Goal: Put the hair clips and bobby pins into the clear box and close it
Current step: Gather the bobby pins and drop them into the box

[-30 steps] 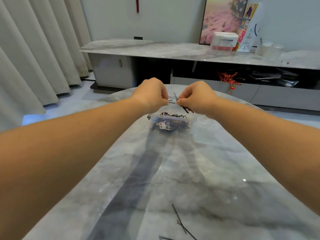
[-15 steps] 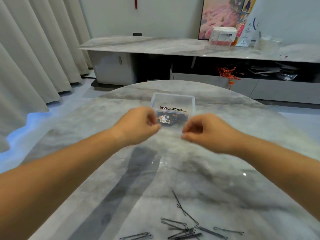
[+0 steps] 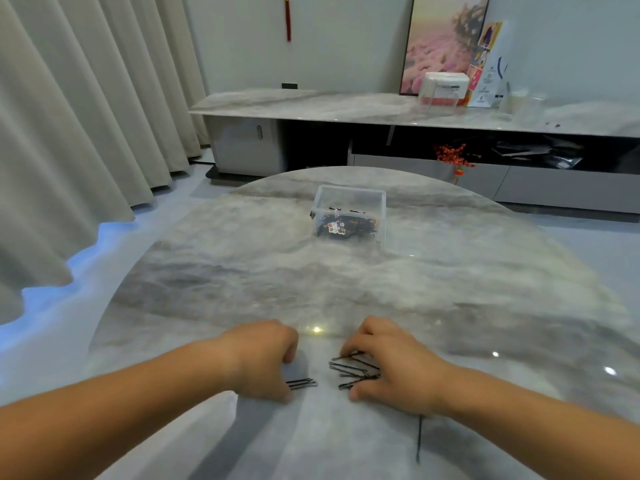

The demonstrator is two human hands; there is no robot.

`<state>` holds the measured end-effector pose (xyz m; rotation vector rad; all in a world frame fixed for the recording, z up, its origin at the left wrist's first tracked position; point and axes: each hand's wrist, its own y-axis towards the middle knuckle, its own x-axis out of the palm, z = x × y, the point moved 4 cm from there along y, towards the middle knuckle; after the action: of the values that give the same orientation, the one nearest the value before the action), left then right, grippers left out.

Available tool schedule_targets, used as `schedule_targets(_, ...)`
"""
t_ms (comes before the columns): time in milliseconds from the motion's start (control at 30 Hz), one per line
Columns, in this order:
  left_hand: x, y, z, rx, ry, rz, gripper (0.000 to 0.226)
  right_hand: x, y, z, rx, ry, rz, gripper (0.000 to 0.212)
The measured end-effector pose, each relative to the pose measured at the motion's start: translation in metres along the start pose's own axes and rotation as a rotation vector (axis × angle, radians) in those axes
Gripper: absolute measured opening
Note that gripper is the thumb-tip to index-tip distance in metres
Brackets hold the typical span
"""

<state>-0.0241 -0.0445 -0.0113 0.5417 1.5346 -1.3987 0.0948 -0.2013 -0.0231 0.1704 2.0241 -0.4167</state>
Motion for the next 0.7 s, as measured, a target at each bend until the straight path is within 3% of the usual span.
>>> schedule_targets(100,0.004,-0.007,0.003,0.004,-0.112,0.063,0.035,0.002,-0.008,-0.002,-0.005,0.020,0.019,0.028)
schedule_targets(200,0.007,-0.007,0.012,0.031,-0.143,0.111,0.023,-0.001,-0.018,0.003,0.007,0.027,0.013,0.019)
schedule_targets(267,0.008,-0.005,0.019,0.034,-0.156,0.115,0.018,-0.007,-0.025,0.008,0.015,0.041,-0.002,0.028)
schedule_targets(467,0.010,0.003,0.040,0.054,-0.208,0.158,0.020,-0.019,-0.052,0.044,0.126,-0.062,-0.176,0.092)
schedule_targets(700,0.014,0.016,0.071,0.069,-0.351,0.287,0.018,-0.012,-0.043,0.043,0.098,-0.036,-0.090,0.083)
